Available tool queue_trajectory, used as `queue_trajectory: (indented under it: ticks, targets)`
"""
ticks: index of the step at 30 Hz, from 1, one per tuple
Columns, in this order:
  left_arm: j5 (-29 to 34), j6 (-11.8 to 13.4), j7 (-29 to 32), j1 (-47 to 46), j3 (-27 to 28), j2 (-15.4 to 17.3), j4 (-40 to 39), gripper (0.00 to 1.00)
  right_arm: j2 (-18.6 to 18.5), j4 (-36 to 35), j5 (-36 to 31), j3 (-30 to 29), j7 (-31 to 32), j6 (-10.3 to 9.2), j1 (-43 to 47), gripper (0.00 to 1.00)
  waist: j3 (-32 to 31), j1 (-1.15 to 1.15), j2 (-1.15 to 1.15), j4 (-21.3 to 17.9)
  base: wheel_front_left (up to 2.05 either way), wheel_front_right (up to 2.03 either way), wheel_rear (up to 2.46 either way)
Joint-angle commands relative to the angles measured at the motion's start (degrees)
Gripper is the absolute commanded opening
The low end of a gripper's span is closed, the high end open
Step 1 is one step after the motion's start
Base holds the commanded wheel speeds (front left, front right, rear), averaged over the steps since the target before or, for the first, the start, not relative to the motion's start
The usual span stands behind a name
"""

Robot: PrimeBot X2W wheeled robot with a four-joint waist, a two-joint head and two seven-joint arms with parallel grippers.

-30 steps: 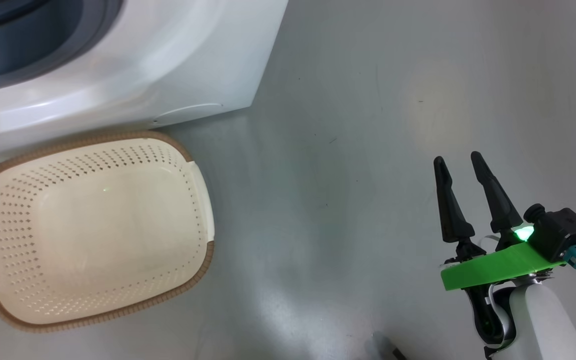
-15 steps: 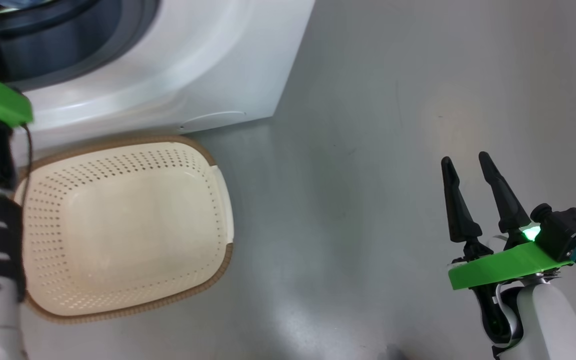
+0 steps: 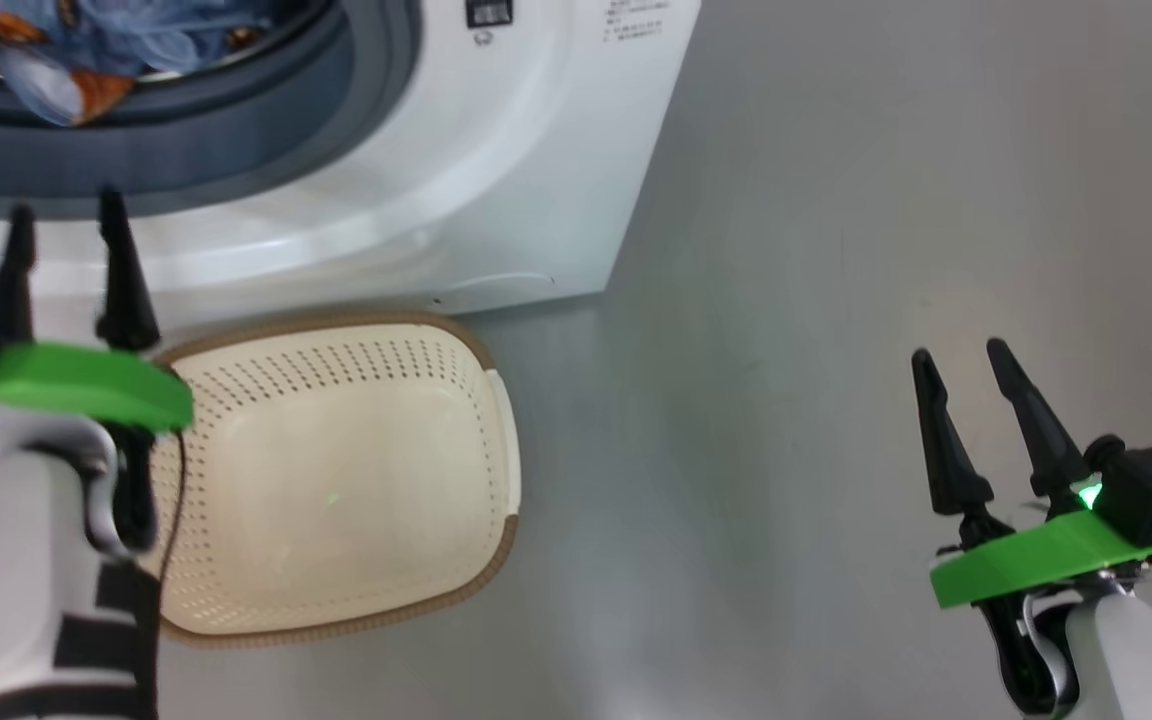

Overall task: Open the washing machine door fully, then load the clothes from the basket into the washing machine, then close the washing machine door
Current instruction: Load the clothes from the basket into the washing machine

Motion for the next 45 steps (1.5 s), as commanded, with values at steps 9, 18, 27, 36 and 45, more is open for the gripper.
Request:
queue_trajectory:
  ticks: [9, 18, 27, 36, 45]
  targets:
    - [1.3, -0.1, -0.3, 13.1, 1.4, 0.4, -7.9, 1.00, -2.2, 0.0, -0.1, 0.3, -0.3, 0.16, 5.1, 1.00, -8.4, 0.00, 0.00, 3.3, 0.00, 0.00, 0.00]
    - [2.3, -0.1, -0.3, 24.0, 1.8, -0.6, -13.3, 1.00, -3.1, 0.4, 0.3, 0.0, -0.3, 0.16, 9.0, 1.00, -13.7, 0.00, 0.00, 4.5, 0.00, 0.00, 0.00]
    - [3.2, -0.1, -0.3, 33.0, 2.9, -1.6, -18.3, 1.00, -4.0, 0.2, 0.7, -0.7, -0.3, 0.16, 13.2, 1.00, -18.1, 0.00, 0.00, 4.8, 0.00, 0.00, 0.00]
    - [3.3, -0.1, -0.3, 39.1, 4.8, -2.5, -22.3, 1.00, -3.8, -0.2, 0.6, -1.5, -0.3, 0.16, 15.6, 1.00, -19.9, 0.00, 0.00, 4.5, 0.00, 0.00, 0.00]
    - [3.2, -0.1, -0.3, 39.5, 4.7, -2.9, -23.1, 1.00, -3.8, -0.1, 0.7, -1.4, -0.3, 0.16, 15.6, 1.00, -20.2, 0.00, 0.00, 4.3, 0.00, 0.00, 0.00]
